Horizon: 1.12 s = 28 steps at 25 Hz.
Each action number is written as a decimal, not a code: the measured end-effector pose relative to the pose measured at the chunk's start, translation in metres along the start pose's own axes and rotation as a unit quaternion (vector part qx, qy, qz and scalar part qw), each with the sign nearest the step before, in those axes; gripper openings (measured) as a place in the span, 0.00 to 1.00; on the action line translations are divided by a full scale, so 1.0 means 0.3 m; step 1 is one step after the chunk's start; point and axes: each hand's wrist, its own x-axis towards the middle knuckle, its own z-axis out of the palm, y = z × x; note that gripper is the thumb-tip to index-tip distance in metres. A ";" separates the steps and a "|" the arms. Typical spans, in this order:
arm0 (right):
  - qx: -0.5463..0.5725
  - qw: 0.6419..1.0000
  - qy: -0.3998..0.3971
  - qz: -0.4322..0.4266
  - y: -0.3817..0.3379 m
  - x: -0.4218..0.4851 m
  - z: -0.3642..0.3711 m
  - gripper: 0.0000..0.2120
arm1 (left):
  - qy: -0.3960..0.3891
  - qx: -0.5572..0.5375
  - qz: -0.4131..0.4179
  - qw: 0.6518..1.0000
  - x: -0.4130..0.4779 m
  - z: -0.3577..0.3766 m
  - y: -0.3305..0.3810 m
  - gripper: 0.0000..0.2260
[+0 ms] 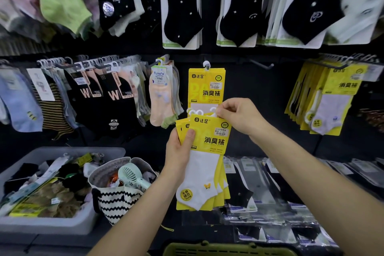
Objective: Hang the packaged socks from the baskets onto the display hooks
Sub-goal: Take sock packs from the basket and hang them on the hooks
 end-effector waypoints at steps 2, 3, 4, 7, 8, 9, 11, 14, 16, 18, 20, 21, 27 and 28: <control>0.009 1.000 0.006 0.005 0.002 -0.002 -0.001 0.09 | -0.009 -0.018 -0.012 1.000 -0.001 0.006 0.000 0.13; 0.015 1.000 0.008 0.006 0.003 -0.002 0.000 0.09 | -0.018 -0.032 -0.020 0.999 -0.001 0.007 -0.001 0.12; 0.021 1.000 0.009 0.004 0.002 -0.001 0.002 0.08 | -0.028 -0.052 -0.028 0.998 -0.002 0.008 0.000 0.12; 0.016 1.000 0.015 -0.003 -0.007 0.010 0.012 0.07 | -0.040 -0.103 -0.041 0.993 0.001 0.010 0.020 0.12; 0.009 1.000 0.016 -0.005 -0.011 0.017 0.013 0.07 | -0.037 -0.106 -0.038 0.993 0.005 0.010 0.030 0.12; 0.003 1.000 0.020 -0.007 -0.016 0.024 0.011 0.07 | -0.031 -0.104 -0.032 0.994 0.011 0.007 0.041 0.10; -0.001 0.999 0.037 -0.008 -0.032 0.045 -0.005 0.07 | -0.010 -0.086 -0.008 0.996 0.031 -0.010 0.065 0.06; 0.007 0.997 0.075 -0.006 -0.072 0.105 -0.044 0.07 | 0.001 -0.023 0.034 0.999 0.080 -0.053 0.116 0.10; -0.003 0.995 0.096 -0.020 -0.107 0.154 -0.065 0.07 | -0.005 0.019 0.068 0.997 0.113 -0.079 0.146 0.07; -0.007 0.993 0.115 -0.030 -0.138 0.200 -0.073 0.07 | 0.006 0.042 0.078 0.996 0.141 -0.102 0.171 0.06; -0.012 0.991 0.125 -0.035 -0.157 0.244 -0.067 0.08 | 0.029 0.055 0.075 0.995 0.163 -0.125 0.191 0.05; -0.021 0.991 0.125 -0.035 -0.164 0.264 -0.058 0.09 | 0.038 0.061 0.072 0.995 0.169 -0.135 0.201 0.05; -0.112 0.983 0.137 -0.041 -0.161 0.321 -0.005 0.07 | 0.054 0.077 0.056 0.994 0.168 -0.171 0.254 0.05; -0.110 0.983 0.139 -0.039 -0.156 0.318 -0.008 0.06 | 0.050 0.081 0.056 0.994 0.164 -0.169 0.262 0.06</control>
